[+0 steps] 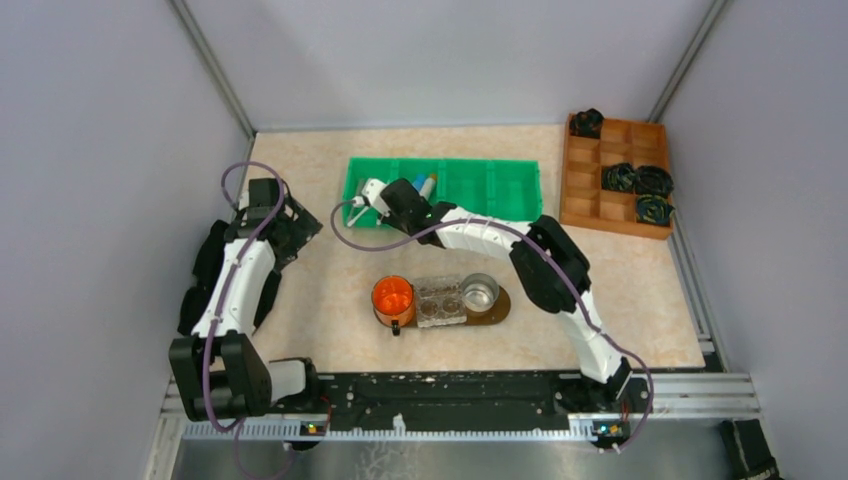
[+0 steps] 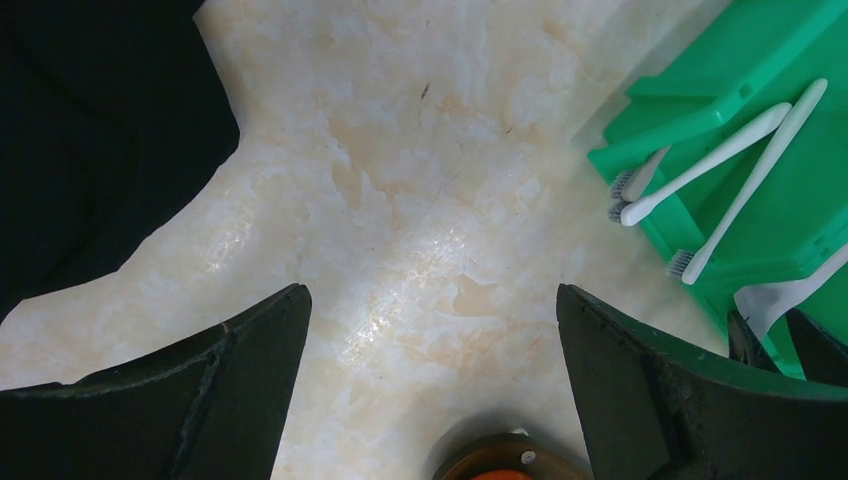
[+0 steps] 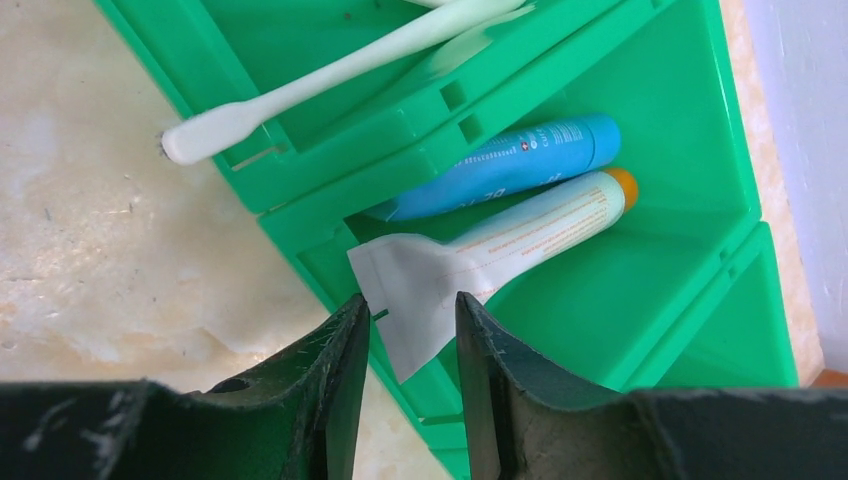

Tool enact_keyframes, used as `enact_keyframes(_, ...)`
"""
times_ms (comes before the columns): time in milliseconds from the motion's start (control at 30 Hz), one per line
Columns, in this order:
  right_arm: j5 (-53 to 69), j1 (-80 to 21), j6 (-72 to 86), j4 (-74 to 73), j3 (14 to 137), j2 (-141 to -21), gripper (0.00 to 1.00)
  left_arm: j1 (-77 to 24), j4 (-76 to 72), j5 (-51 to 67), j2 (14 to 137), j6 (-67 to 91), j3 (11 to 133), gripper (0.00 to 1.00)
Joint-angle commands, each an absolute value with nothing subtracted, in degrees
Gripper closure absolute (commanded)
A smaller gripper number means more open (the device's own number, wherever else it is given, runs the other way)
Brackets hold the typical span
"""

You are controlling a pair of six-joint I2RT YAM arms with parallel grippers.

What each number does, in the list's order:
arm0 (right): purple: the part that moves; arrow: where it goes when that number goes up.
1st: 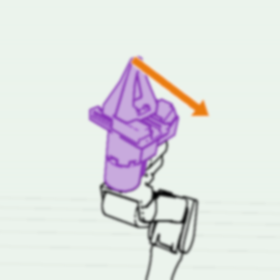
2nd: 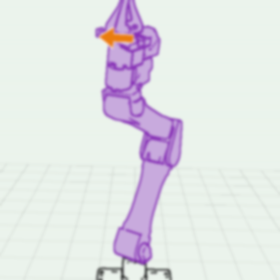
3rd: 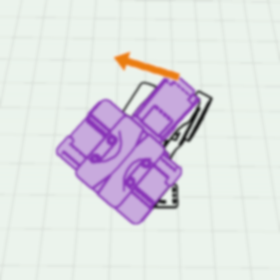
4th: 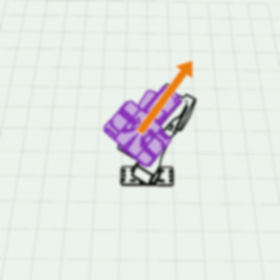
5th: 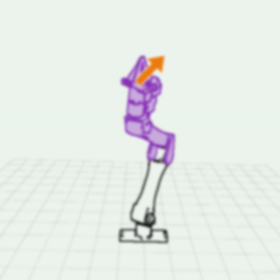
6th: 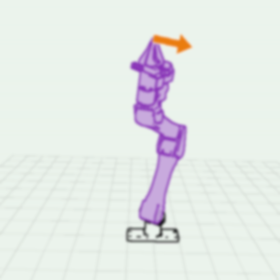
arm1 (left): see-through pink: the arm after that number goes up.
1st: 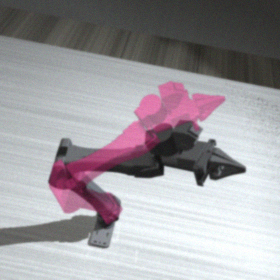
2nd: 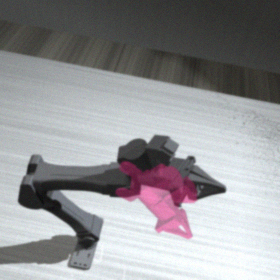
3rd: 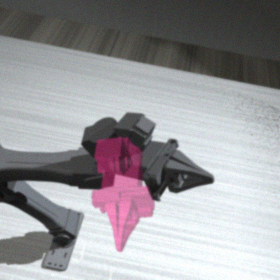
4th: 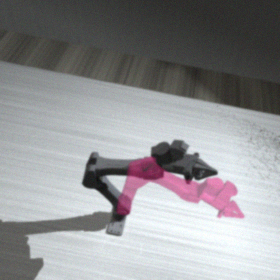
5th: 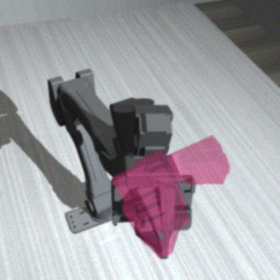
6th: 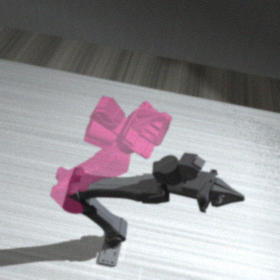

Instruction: Prepare toiletry sets of a toothbrush and toothpaste on the tray

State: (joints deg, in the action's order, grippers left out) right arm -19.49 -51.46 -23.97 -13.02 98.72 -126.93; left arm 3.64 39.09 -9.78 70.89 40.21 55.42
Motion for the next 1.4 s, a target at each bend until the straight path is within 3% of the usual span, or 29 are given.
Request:
enact_keyframes(0,-21.9,-50.1,-23.9,-12.7,102.1,-128.1,0.64,4.1,39.0,-8.5,70.1,39.4,55.0,0.01)
enact_keyframes(667,-29.2,-49.7,-23.1,-8.1,102.8,-123.9,0.99,4.1,38.8,-8.0,69.5,39.2,54.6,0.01)
enact_keyframes(1033,-32.2,-49.6,-22.7,-7.8,105.3,-117.8,1.00,4.1,38.7,-7.7,68.8,39.1,53.9,0.01)
enact_keyframes(1367,-32.9,-49.1,-22.5,-14.8,115.9,-118.8,1.00,4.1,38.2,-7.1,68.3,39.1,53.1,0.01)
